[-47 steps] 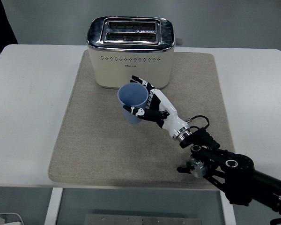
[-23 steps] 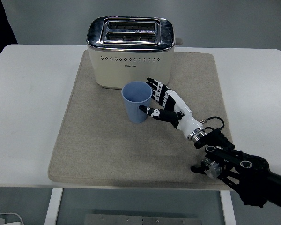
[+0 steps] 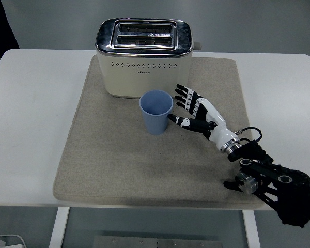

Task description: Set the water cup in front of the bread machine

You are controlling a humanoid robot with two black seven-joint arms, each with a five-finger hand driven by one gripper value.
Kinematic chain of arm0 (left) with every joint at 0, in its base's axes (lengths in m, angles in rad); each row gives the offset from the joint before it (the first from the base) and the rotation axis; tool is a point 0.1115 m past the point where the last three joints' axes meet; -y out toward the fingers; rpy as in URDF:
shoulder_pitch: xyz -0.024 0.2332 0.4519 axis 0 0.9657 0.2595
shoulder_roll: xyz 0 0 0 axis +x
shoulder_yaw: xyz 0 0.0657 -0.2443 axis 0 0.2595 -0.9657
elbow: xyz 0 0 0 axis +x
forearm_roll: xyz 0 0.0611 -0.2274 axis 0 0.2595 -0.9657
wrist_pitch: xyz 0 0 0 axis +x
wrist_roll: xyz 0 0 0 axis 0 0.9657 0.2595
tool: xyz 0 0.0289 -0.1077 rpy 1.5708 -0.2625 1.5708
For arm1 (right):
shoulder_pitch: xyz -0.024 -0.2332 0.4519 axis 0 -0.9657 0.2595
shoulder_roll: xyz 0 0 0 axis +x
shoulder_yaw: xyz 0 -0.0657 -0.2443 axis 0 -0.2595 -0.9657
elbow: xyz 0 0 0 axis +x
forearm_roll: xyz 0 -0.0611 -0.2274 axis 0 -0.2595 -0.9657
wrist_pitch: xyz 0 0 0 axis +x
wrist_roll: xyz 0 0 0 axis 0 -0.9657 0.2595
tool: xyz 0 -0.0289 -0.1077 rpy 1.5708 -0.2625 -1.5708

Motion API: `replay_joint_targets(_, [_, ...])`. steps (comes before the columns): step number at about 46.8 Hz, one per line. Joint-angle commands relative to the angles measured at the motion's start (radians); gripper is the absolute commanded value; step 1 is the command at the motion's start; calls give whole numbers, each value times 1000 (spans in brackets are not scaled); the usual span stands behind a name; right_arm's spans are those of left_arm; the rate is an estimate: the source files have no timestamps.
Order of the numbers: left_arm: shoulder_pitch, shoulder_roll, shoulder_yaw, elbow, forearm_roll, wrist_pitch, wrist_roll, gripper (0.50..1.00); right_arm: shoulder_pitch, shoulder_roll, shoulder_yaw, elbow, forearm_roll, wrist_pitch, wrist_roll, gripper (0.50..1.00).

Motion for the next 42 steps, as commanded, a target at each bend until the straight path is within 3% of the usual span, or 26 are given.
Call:
replay_joint_targets(1, [0,0,0,1,0,-1,0,1000,3,-18,-1,0,2,1,0,924])
replay_joint_targets(8, [0,0,0,1,0,1,0,1000,12,-70,-1,-2,28,5,0,924])
replay_joint_targets(19, [-2,0,2,1,0,-1,0,1000,38,-165,31,-11,134,62,-5,924])
replay_joint_targets(34, [0,0,0,-1,0,-1,0,1000,64,-196,109,-20,266,87,-220,924])
replay_joint_targets(42, [0,0,0,1,0,1,0,1000,104,-191,113,-18,335,88,-289,924])
